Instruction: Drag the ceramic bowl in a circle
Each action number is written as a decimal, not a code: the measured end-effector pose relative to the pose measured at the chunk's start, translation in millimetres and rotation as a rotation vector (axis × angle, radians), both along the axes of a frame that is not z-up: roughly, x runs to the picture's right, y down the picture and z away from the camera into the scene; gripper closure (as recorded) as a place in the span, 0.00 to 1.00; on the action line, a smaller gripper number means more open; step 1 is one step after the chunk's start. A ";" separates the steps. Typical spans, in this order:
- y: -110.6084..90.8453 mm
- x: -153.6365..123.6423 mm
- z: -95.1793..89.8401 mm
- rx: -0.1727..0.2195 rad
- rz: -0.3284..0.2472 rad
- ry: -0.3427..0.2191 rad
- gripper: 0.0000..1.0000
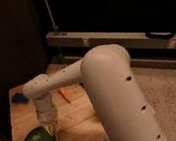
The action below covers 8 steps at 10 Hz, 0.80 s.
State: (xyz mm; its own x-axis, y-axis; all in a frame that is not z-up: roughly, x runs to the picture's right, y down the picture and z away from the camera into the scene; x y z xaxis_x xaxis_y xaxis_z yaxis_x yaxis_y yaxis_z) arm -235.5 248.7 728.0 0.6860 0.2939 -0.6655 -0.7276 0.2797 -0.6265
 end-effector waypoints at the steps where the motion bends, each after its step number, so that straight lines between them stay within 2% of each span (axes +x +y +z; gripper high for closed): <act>1: -1.8 -12.0 8.1 0.002 -0.007 -0.012 1.00; 2: -2.5 -19.8 17.7 0.004 -0.011 -0.018 1.00; 3: -9.4 -25.9 35.8 0.013 -0.009 -0.016 1.00; 4: -15.5 -26.3 43.8 0.020 -0.004 -0.010 1.00; 6: -40.0 -22.9 69.8 0.047 0.031 0.027 1.00; 8: -69.8 -7.4 94.4 0.082 0.073 0.081 1.00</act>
